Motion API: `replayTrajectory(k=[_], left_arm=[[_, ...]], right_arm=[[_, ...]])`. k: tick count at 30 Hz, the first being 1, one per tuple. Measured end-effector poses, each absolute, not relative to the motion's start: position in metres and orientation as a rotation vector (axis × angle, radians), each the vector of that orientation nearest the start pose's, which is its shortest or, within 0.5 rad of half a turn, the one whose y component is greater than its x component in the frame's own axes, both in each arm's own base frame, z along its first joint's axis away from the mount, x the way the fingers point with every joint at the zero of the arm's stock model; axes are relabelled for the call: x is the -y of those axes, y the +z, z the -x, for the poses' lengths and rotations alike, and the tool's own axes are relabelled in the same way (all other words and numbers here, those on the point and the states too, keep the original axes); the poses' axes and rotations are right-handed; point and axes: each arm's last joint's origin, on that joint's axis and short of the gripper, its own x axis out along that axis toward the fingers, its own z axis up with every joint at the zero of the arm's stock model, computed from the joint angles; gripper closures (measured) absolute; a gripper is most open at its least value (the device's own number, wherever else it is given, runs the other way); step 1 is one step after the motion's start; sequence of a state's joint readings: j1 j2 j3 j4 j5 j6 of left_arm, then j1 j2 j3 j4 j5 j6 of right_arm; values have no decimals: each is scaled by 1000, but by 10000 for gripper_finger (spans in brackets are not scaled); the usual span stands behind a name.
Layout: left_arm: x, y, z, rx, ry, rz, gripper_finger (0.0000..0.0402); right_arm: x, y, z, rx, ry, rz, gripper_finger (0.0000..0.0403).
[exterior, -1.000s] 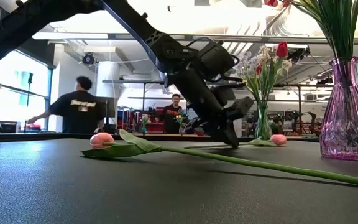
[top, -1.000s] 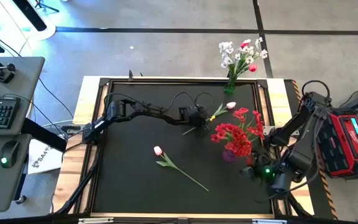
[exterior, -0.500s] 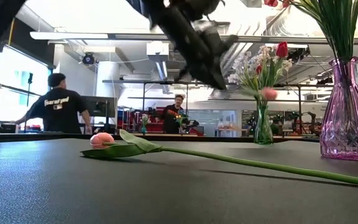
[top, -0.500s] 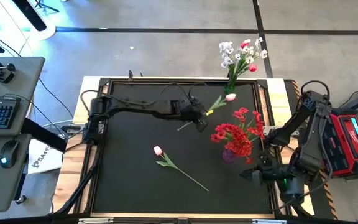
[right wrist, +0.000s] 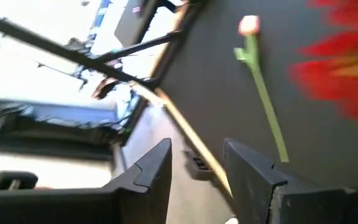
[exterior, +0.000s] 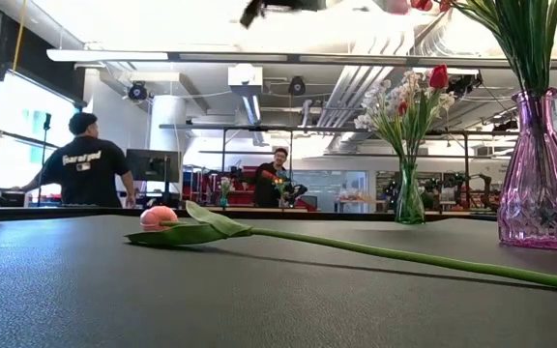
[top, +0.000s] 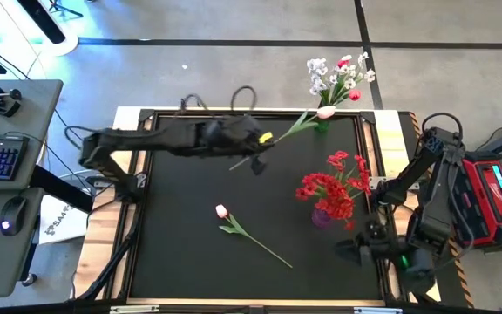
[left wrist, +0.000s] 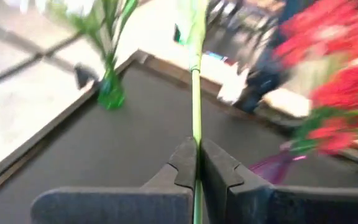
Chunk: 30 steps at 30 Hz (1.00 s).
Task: Sort flowers into vase by color
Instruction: Put the top pink tulip into the violet vase
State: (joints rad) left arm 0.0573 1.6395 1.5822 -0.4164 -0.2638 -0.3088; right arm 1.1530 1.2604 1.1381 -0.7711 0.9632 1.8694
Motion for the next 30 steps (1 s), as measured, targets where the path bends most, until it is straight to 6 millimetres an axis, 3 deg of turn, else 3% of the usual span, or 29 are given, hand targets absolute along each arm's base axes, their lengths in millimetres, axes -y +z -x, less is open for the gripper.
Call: replayTrajectory(k=[5, 10, 15, 21, 26, 30], left_arm=[[-5, 415, -340, -256, 273, 184, 401], [21, 437, -330, -136, 39, 139, 401], [54, 430, -336, -153, -120, 78, 401], [91, 412, -351, -169, -216, 24, 401], [109, 402, -360, -165, -254, 27, 401], [113, 398, -365, -157, -243, 45, 401]], right_arm=[[-221, 333, -126, -275, -166, -1010, 270], [-221, 351, -132, -44, -223, -796, 270], [-220, 371, -145, 30, -253, -582, 254], [-212, 395, -158, 96, -279, -445, 207], [-207, 403, -167, 123, -207, -383, 175], [-204, 403, -174, 130, -146, -372, 173]])
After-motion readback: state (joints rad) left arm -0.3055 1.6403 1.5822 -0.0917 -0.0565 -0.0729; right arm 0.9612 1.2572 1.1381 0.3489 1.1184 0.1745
